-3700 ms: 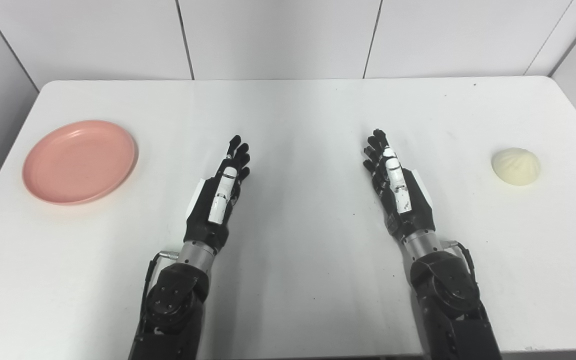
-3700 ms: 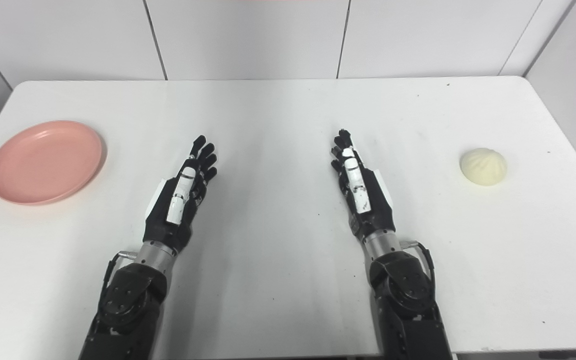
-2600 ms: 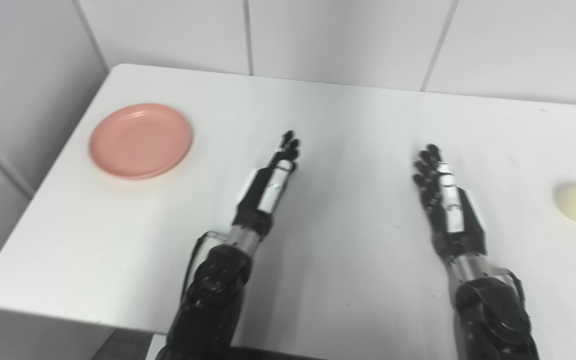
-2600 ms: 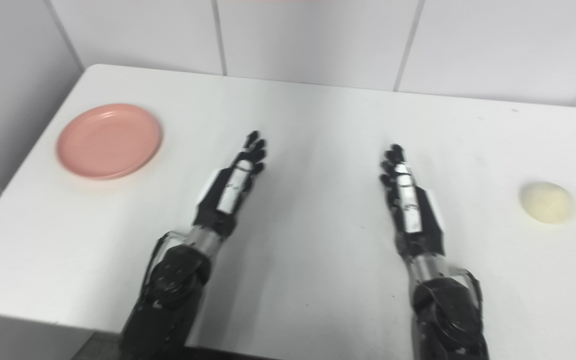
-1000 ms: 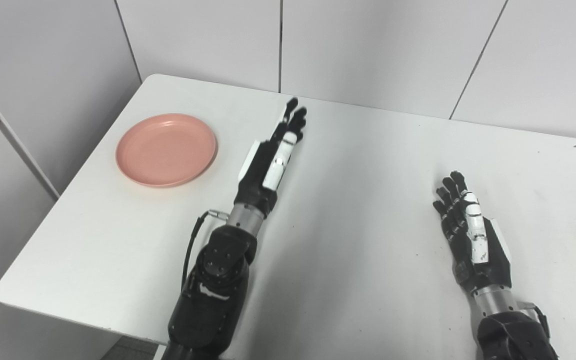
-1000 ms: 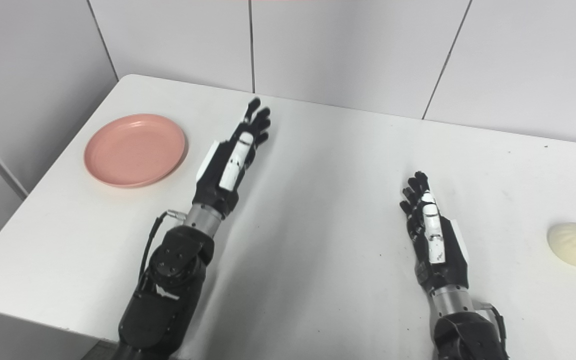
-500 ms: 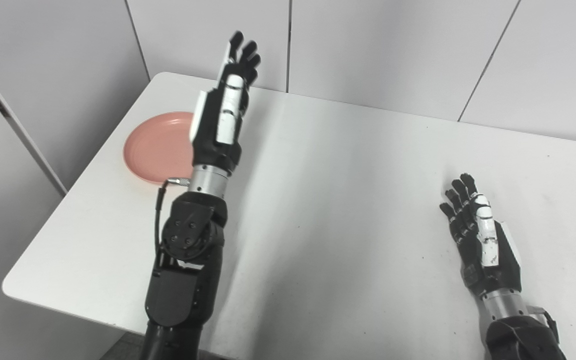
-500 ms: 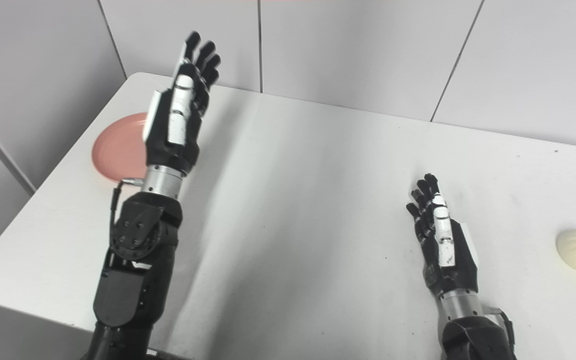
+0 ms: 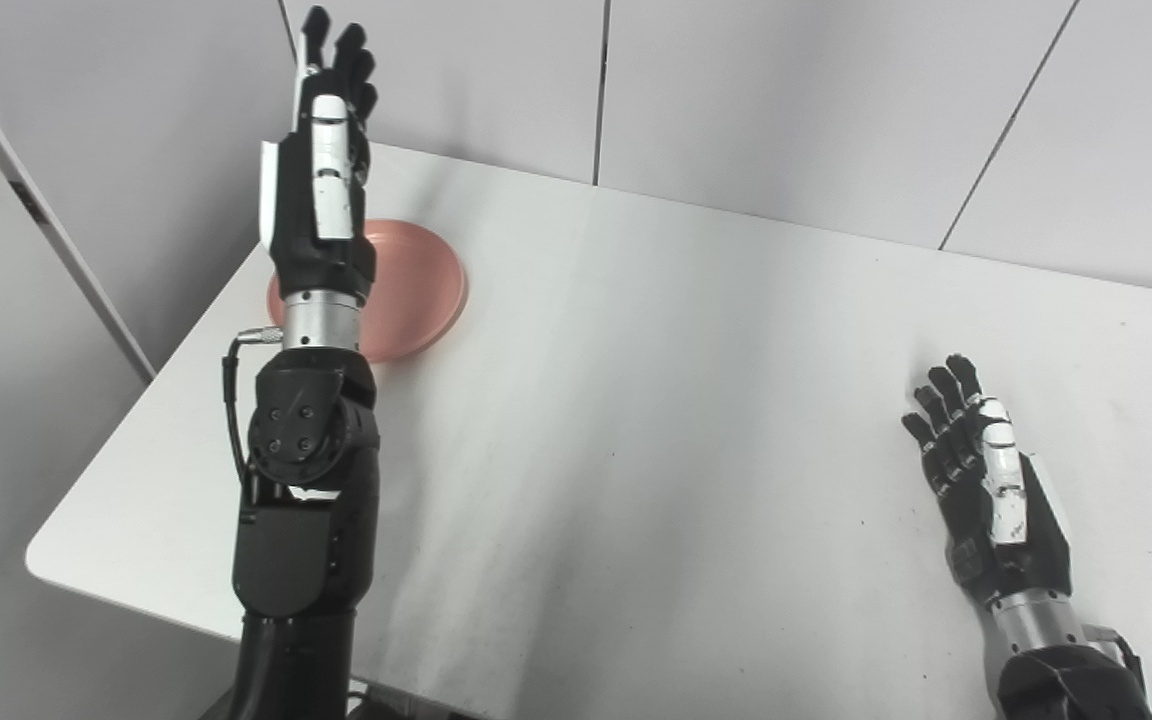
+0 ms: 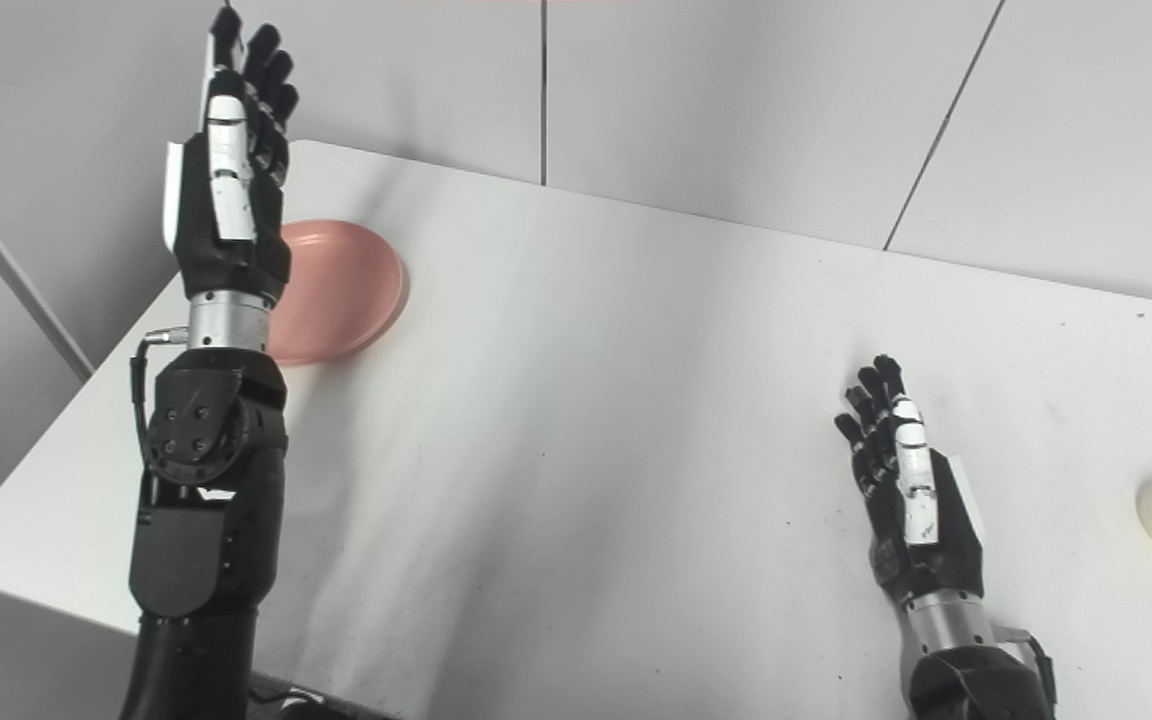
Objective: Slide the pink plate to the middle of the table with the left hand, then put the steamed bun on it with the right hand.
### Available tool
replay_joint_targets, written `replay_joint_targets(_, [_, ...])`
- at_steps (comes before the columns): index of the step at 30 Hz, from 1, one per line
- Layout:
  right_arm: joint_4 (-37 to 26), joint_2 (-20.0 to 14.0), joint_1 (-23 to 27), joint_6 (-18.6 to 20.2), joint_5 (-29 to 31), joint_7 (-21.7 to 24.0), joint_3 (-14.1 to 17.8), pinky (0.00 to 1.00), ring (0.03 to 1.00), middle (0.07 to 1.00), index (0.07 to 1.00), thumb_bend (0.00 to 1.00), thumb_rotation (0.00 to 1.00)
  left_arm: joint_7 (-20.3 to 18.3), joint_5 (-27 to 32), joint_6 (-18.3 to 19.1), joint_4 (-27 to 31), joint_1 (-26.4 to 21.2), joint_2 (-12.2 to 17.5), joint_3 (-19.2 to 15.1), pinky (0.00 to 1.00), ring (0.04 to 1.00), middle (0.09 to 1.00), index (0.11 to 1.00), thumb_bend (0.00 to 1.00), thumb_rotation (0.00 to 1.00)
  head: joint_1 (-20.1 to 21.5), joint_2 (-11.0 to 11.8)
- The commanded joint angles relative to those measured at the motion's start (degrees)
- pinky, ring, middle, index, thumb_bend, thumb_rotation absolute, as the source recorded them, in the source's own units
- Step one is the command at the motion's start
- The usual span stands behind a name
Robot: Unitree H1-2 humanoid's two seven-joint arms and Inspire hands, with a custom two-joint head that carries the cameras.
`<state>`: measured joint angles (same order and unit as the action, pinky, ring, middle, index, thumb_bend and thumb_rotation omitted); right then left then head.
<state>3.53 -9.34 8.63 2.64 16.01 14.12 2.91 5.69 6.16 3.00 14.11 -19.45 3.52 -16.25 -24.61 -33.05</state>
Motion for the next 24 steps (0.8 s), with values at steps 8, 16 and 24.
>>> replay_joint_targets(8, [0.4,-0.9,-1.4,1.6,0.6,-0.2,0.7,1.0,1.0,1.0,1.0,0.09,1.0,1.5,5.1,-5.0,-2.9,-2.1,5.0,-6.3,0.98,0.964,0.961,0.979,0.46,1.0,-0.5,-0.2])
replay_joint_targets(16, [0.4,-0.9,-1.4,1.3,0.7,-0.2,0.9,1.0,1.0,1.0,1.0,0.09,1.0,1.8,7.9,-7.9,-8.1,-1.7,7.5,-9.9,1.0,0.98,0.979,0.998,0.46,1.0,-1.0,-0.3])
replay_joint_targets(24, [0.2,-0.8,-1.5,1.3,1.0,0.1,0.9,1.0,1.0,1.0,1.0,0.09,1.0,1.2,11.1,-9.7,-14.6,-1.7,9.4,-11.6,1.0,0.986,0.981,1.0,0.46,1.0,-1.1,-0.5])
